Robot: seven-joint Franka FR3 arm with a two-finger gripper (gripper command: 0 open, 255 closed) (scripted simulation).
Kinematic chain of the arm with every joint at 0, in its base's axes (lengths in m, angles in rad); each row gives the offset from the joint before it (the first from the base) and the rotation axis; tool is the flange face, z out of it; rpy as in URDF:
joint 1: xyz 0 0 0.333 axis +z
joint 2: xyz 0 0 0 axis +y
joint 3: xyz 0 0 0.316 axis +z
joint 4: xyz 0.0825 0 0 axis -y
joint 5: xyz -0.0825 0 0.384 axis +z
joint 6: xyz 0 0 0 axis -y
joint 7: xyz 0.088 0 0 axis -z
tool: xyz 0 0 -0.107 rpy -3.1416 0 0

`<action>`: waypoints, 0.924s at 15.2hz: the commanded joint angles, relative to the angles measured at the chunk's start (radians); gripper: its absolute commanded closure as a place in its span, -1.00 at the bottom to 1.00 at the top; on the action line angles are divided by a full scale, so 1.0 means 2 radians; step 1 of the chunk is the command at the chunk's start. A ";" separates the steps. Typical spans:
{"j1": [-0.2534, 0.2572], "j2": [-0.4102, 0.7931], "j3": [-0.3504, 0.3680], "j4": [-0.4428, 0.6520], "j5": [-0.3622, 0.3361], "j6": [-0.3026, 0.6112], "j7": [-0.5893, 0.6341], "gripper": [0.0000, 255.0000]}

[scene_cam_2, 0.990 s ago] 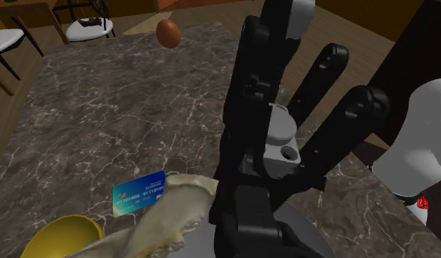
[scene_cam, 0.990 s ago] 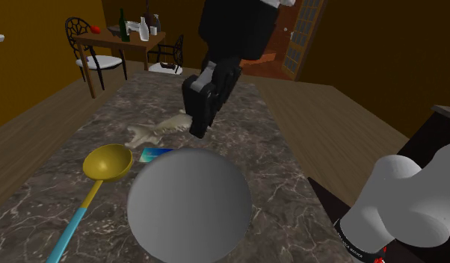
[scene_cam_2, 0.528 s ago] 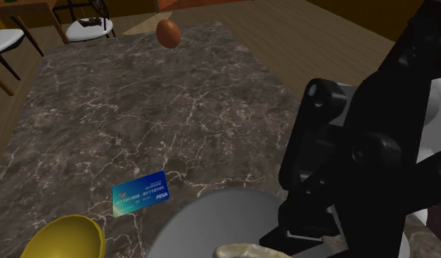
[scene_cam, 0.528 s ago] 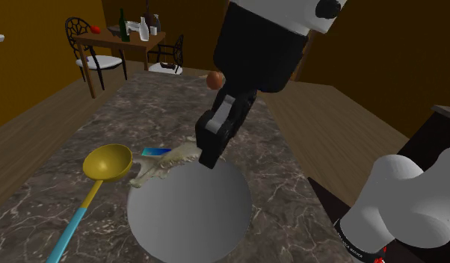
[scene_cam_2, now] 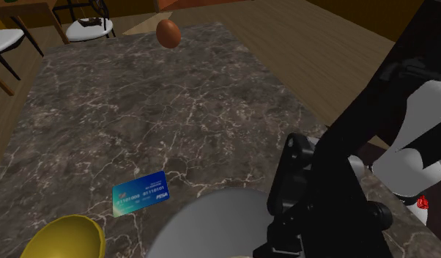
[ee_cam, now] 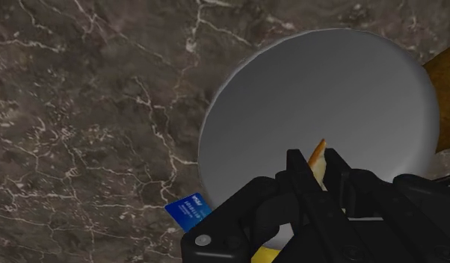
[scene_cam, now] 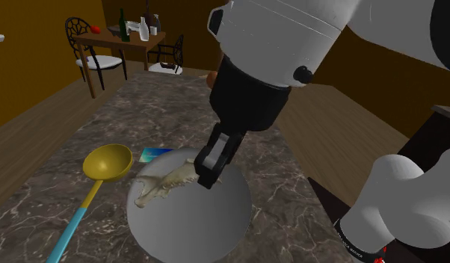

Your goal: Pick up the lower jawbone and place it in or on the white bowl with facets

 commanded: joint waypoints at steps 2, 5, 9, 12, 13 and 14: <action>0.001 -0.002 0.002 -0.015 0.002 0.014 -0.001 1.00; 0.001 -0.002 0.002 -0.015 0.002 0.014 -0.001 1.00; 0.001 -0.002 0.002 -0.015 0.002 0.014 -0.001 1.00; 0.001 -0.002 0.002 -0.015 0.002 0.014 -0.001 -1.00; 0.001 -0.002 0.002 -0.015 0.002 0.014 -0.001 -1.00; 0.001 -0.002 0.002 -0.015 0.002 0.014 -0.001 -1.00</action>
